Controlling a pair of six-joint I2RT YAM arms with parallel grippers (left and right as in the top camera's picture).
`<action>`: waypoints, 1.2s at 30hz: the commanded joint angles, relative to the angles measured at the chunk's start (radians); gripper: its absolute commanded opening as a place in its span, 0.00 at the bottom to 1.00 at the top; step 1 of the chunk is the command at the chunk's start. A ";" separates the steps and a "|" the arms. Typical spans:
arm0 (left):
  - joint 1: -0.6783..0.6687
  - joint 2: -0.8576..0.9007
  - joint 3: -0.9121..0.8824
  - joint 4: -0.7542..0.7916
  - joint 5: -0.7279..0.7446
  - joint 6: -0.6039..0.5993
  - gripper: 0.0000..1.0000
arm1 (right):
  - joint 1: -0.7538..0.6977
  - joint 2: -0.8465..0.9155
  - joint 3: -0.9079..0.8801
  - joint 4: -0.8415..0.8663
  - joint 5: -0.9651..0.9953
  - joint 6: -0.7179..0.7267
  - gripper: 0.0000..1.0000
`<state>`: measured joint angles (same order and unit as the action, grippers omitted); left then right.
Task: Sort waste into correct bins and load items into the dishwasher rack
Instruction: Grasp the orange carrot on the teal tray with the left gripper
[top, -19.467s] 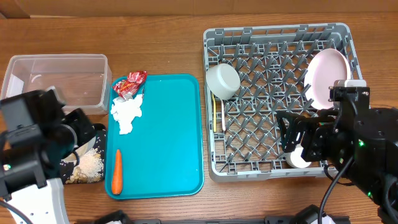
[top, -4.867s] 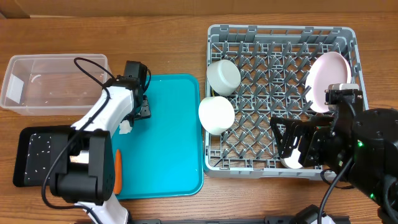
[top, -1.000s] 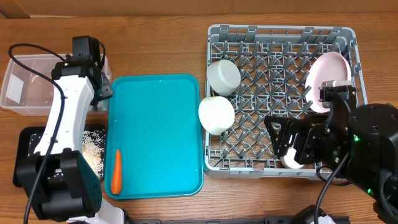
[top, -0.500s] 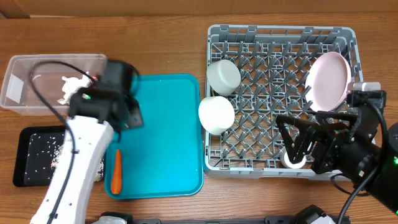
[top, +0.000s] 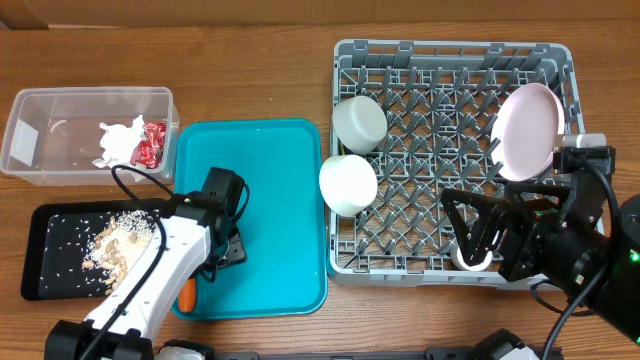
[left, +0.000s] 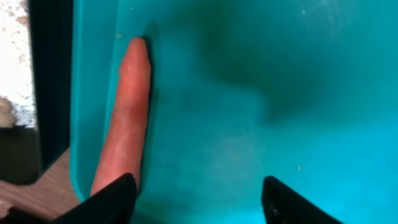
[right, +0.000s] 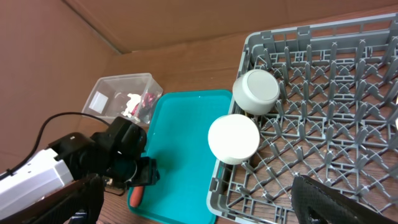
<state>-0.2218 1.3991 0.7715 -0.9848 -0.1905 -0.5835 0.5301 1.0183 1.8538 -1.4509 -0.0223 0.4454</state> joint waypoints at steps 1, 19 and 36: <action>0.029 0.000 -0.049 0.027 -0.045 -0.042 0.65 | -0.004 -0.002 0.019 0.002 -0.002 0.005 1.00; 0.092 0.000 -0.088 0.124 -0.107 0.019 0.72 | -0.004 -0.002 0.019 0.019 -0.003 0.005 1.00; 0.092 0.003 -0.132 0.180 0.031 0.042 0.61 | -0.004 -0.002 0.019 0.021 -0.002 0.005 1.00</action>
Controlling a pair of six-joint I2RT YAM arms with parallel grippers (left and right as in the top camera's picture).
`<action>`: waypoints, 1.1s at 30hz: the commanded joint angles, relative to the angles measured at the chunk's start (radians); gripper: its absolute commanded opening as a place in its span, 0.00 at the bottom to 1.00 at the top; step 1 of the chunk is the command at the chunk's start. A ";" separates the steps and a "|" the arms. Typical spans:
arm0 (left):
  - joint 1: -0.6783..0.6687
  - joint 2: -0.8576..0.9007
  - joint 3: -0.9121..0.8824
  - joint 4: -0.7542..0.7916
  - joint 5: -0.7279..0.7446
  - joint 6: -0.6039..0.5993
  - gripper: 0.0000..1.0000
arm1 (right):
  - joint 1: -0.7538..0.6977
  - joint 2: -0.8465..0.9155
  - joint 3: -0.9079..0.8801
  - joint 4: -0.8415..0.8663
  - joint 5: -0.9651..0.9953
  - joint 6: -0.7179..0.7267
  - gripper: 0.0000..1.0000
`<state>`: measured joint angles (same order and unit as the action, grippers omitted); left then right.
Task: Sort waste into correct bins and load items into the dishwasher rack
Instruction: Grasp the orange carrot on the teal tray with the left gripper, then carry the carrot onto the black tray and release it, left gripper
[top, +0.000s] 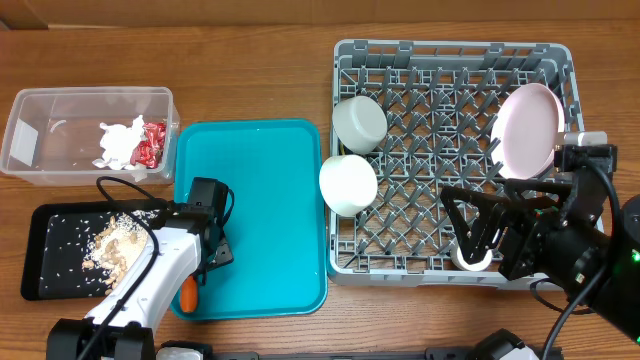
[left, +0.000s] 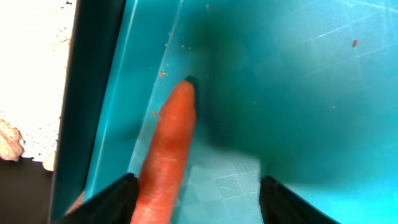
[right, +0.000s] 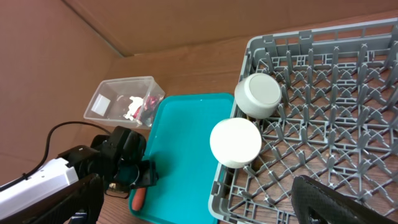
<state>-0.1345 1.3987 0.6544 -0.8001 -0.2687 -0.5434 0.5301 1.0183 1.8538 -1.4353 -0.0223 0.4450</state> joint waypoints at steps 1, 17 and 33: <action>0.005 0.004 -0.019 -0.008 0.113 0.002 0.61 | -0.004 -0.002 0.019 0.005 -0.002 0.005 1.00; 0.005 0.004 -0.039 -0.036 0.172 -0.056 0.60 | -0.004 -0.002 0.019 0.015 0.002 0.005 1.00; 0.005 0.003 0.176 -0.237 0.122 -0.052 0.14 | -0.004 -0.002 0.019 0.021 0.002 0.005 1.00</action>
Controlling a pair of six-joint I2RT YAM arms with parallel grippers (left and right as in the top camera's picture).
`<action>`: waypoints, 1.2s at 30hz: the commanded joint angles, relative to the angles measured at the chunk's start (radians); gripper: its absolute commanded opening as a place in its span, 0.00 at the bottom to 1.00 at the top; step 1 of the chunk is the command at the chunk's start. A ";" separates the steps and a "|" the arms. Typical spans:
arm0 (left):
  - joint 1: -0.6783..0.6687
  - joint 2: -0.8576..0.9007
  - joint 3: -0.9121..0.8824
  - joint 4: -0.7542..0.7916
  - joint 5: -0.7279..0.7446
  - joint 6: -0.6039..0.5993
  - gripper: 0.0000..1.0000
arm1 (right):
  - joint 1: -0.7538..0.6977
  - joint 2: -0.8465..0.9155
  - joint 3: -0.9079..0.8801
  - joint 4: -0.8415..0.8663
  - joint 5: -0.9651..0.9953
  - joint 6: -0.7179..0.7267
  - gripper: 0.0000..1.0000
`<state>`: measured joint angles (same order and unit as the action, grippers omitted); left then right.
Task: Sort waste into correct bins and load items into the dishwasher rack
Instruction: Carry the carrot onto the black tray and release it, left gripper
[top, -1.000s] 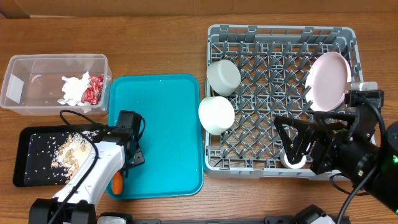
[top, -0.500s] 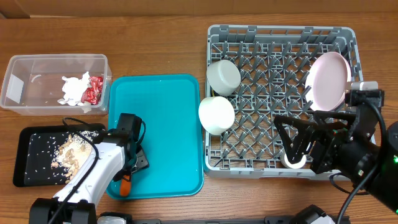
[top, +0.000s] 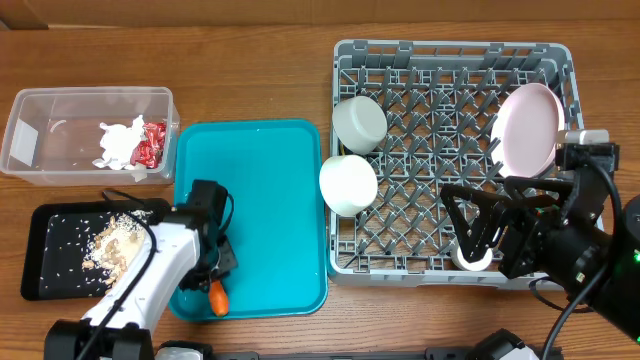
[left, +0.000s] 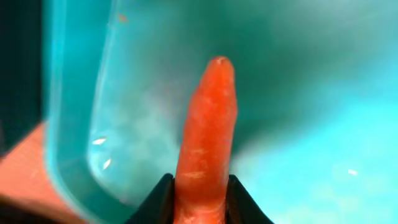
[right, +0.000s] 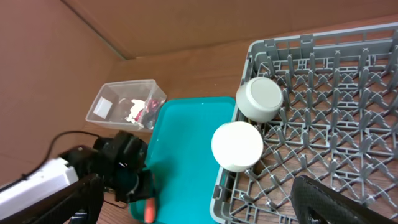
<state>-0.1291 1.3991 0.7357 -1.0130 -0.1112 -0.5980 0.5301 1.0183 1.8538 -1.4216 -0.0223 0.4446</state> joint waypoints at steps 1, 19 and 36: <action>0.000 0.003 0.126 -0.044 -0.047 0.010 0.12 | -0.004 -0.002 0.019 0.006 0.002 0.005 1.00; 0.610 0.013 0.309 0.101 -0.043 -0.013 0.09 | -0.004 -0.002 0.019 0.005 0.001 0.005 1.00; 0.792 0.223 0.228 0.331 0.228 -0.199 0.44 | -0.004 -0.002 0.019 -0.005 -0.003 0.005 1.00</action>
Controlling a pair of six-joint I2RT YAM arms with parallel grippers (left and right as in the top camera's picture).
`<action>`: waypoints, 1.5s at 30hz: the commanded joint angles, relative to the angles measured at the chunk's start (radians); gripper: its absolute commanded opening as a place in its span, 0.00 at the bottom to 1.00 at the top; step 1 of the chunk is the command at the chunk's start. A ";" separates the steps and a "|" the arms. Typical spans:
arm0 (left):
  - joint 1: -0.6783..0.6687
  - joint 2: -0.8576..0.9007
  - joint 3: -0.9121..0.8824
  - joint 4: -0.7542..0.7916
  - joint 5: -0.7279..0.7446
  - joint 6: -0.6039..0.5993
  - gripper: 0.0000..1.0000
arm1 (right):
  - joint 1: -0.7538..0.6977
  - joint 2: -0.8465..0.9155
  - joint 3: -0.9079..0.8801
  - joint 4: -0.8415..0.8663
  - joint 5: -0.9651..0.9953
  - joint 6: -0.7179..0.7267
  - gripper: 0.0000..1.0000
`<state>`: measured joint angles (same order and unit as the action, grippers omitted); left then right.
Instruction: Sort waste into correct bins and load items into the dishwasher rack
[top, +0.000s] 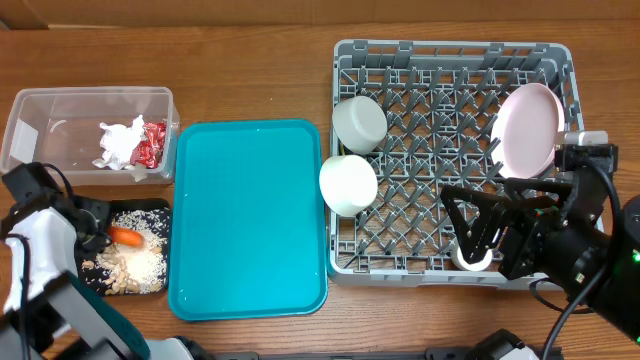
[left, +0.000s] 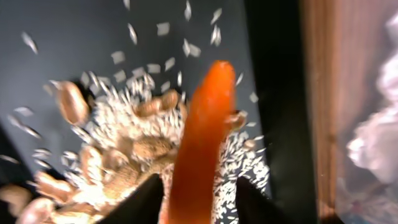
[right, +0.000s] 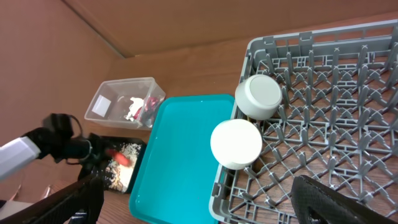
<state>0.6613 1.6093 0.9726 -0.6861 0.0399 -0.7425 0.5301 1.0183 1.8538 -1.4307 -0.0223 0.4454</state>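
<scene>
An orange carrot (top: 127, 237) (left: 202, 134) hangs over the black tray (top: 150, 208) of rice and food scraps at the front left. My left gripper (top: 100, 237) (left: 199, 202) is around the carrot's thick end. Its fingers (left: 146, 202) stand a little wider than the carrot, with rice showing in the gap on the right. My right gripper (top: 490, 235) (right: 199, 205) hovers open and empty over the front right of the grey dishwasher rack (top: 450, 48). The rack holds two white bowls (top: 359, 123) (top: 348, 184), a pink plate (top: 528, 130) and a white cup (top: 470, 260).
A clear bin (top: 60, 105) at the back left holds crumpled white paper (top: 120, 138) and a red wrapper (top: 152, 145). The teal tray (top: 250, 220) lies bare between the bins and the rack. My left arm covers the black tray's left half.
My left gripper has moved with the carrot from the teal tray's front left corner to over the black tray. Its fingers now stand wider apart. The right arm has not moved.
The carrot lay along the teal tray's left wall with my left gripper open over it, then lower around it. Then the gripper was shut on the carrot in the tray corner. Now the carrot is over the black tray's rice, and the teal tray is bare.
</scene>
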 joint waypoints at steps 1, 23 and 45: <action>0.002 0.011 -0.009 0.003 0.089 -0.052 0.46 | -0.004 -0.002 0.019 0.004 -0.003 0.004 1.00; -0.189 -0.486 0.618 -0.709 0.598 0.908 0.80 | -0.004 -0.002 0.132 0.011 -0.061 -0.003 1.00; -0.272 -0.804 0.652 -0.731 0.428 0.911 1.00 | -0.004 -0.002 0.130 0.004 0.119 -0.002 1.00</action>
<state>0.3939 0.8017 1.6184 -1.4185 0.4793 0.1425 0.5301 1.0172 1.9690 -1.4307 0.1188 0.4442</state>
